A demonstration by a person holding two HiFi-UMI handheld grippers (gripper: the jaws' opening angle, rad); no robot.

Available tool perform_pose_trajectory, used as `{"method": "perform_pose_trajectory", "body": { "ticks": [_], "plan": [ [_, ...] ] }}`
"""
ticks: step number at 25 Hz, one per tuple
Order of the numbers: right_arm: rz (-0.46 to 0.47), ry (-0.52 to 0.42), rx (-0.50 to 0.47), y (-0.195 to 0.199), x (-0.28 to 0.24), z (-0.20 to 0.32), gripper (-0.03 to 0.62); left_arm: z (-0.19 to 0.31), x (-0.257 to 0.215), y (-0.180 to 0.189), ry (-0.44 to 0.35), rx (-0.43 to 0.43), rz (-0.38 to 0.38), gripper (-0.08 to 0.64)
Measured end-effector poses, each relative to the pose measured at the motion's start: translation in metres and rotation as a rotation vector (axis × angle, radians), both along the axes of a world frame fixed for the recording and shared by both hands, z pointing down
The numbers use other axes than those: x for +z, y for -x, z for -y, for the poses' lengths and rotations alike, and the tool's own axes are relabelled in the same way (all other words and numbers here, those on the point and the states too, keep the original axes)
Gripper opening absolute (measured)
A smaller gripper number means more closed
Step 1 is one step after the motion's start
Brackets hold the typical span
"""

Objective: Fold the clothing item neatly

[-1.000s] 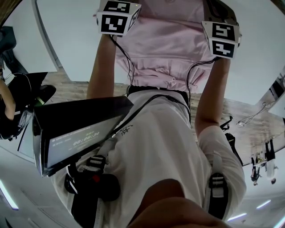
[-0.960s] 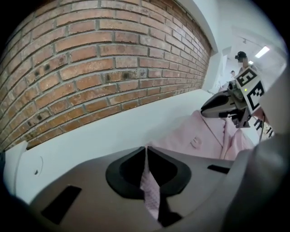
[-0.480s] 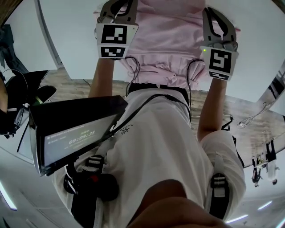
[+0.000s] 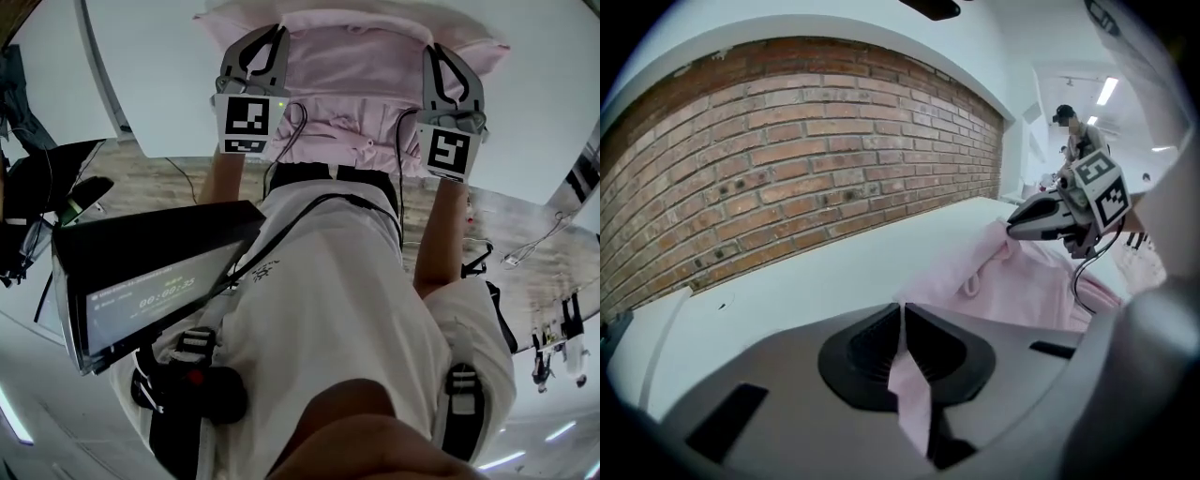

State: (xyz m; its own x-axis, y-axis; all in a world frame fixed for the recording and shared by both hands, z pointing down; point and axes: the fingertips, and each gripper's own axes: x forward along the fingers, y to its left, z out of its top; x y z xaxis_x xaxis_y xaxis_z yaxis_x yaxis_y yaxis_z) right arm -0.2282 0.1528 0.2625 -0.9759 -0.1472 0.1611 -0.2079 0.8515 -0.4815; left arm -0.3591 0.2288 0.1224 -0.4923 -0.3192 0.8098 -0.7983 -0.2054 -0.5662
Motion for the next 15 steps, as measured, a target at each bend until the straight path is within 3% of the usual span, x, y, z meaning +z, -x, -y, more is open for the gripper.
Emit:
{"method": "perform_pose_trajectory", "body": {
  "ticks": [6,9,15],
  "plan": [
    [-0.027,0.016,-0.056,0.003,0.025,-0.02,0.043,-0.035,0.015,0.006,0.048,-0.032,-0.001,0.017],
    [-0.044,0.027,-0.087,0.002,0.034,-0.026,0.096,-0.042,0.01,0.01,0.025,-0.06,-0.013,0.052],
    [-0.03,0.093,-0.051,-0.019,0.04,-0.017,0.094,-0.037,-0.003,0.004,-0.005,-0.059,-0.015,0.052]
  ]
}}
